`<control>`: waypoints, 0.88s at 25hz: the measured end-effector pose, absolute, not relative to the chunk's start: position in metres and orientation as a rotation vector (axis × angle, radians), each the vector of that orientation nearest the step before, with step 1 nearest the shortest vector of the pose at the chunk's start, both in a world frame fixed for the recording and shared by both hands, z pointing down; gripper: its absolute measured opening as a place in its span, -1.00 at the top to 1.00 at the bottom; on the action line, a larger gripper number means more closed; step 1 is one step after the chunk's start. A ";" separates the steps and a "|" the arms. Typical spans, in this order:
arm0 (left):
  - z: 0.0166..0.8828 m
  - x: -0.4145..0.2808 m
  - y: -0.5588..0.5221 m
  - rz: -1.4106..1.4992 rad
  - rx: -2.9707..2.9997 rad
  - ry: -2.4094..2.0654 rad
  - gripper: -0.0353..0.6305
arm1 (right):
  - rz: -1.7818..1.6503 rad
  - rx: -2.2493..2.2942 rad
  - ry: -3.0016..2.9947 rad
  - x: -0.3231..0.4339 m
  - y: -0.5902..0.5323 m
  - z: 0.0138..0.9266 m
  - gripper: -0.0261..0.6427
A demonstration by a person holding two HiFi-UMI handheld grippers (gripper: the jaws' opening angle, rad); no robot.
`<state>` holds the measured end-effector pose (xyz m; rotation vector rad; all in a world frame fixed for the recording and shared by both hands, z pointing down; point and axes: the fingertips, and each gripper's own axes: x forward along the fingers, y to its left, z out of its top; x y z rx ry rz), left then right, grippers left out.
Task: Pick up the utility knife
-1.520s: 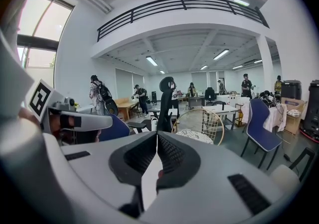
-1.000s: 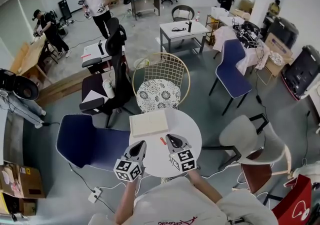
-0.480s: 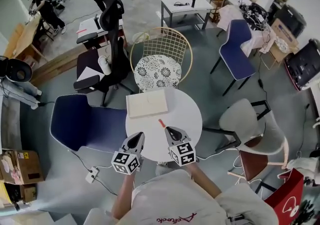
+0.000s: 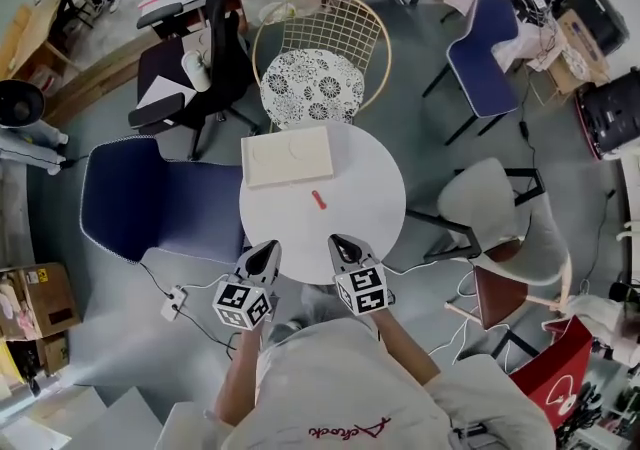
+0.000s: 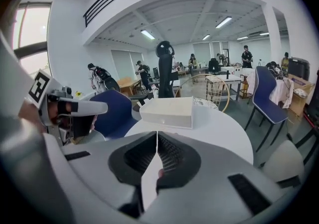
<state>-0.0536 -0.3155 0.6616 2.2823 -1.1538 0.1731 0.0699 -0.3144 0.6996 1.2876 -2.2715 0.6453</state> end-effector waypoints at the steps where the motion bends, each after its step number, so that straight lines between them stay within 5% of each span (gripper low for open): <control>1: 0.665 -0.054 -0.315 0.175 2.277 -1.151 0.86 | 0.618 1.276 -2.252 0.071 -0.312 0.704 0.87; 13: 0.670 -0.052 -0.310 0.171 2.259 -1.136 0.86 | 0.459 1.088 -2.126 0.072 -0.294 0.733 0.85; 16: 0.671 -0.056 -0.311 0.171 2.249 -1.147 0.86 | 0.537 1.076 -2.139 0.071 -0.296 0.740 0.48; 22: 0.674 -0.059 -0.309 0.171 2.234 -1.157 0.86 | 0.612 1.079 -2.132 0.074 -0.297 0.752 0.47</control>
